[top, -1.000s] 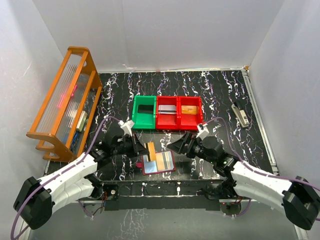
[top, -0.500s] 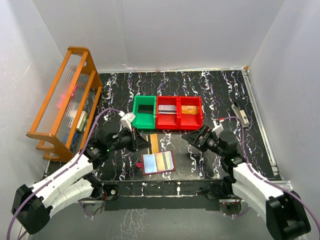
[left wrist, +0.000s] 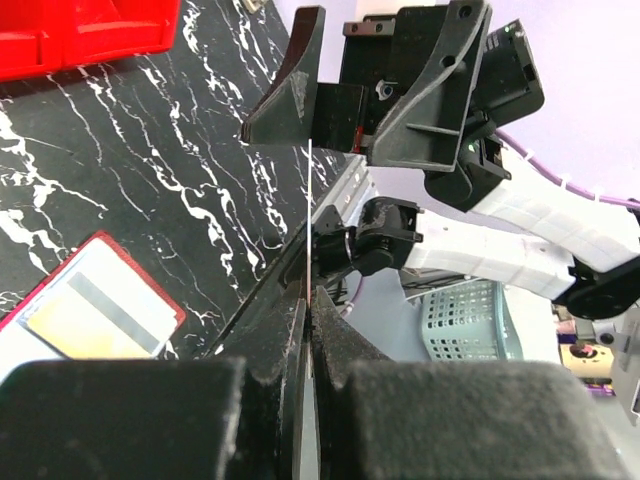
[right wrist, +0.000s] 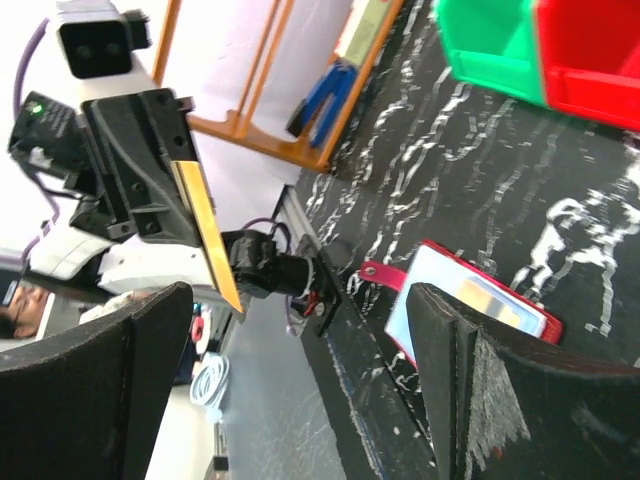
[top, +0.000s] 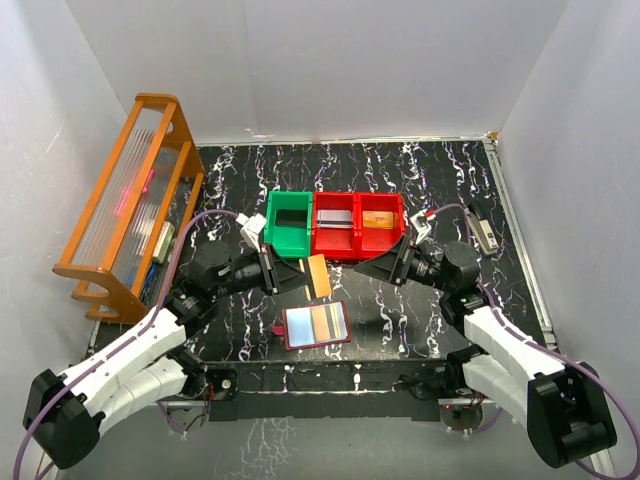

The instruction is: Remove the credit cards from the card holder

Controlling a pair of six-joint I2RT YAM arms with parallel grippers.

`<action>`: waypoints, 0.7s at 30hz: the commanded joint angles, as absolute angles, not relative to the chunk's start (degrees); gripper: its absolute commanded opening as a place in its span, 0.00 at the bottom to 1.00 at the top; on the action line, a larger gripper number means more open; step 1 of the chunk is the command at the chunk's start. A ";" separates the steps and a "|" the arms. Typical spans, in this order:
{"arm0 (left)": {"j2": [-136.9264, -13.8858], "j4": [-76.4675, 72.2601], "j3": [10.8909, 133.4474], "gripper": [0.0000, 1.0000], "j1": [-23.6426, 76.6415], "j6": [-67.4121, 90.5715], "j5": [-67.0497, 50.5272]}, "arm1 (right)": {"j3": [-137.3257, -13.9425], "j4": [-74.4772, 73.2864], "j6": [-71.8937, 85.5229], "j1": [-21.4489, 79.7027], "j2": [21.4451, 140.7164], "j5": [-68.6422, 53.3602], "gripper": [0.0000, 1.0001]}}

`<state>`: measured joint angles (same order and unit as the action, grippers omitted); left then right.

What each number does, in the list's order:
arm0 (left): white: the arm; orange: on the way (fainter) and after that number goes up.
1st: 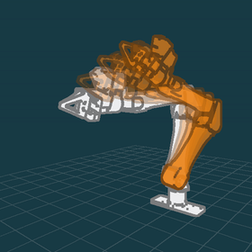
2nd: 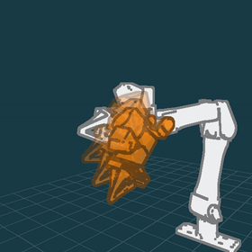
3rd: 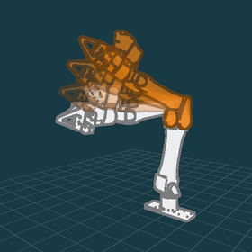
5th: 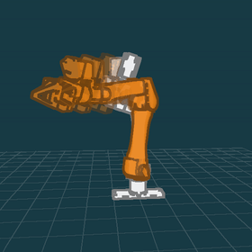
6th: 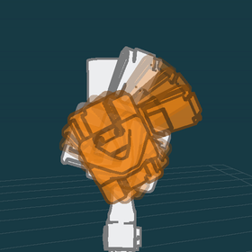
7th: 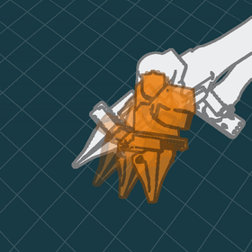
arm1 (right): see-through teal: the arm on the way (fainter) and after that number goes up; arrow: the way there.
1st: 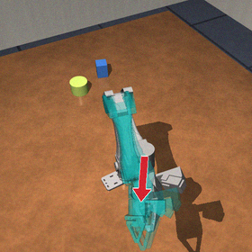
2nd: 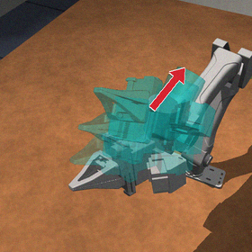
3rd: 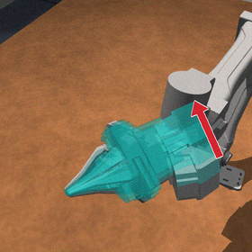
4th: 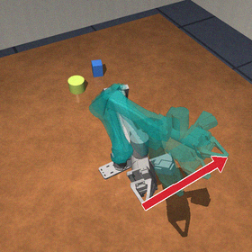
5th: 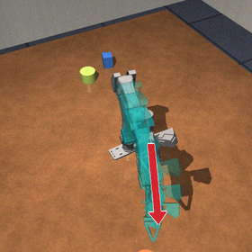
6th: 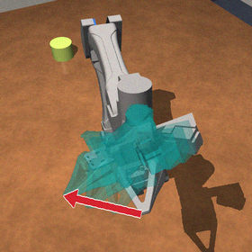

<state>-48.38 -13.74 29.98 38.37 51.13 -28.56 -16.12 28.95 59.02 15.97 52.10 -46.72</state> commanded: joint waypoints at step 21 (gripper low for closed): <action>-55.31 -31.22 29.12 0.00 38.58 59.39 -40.37 | -28.94 34.89 59.55 29.22 60.45 -55.25 0.44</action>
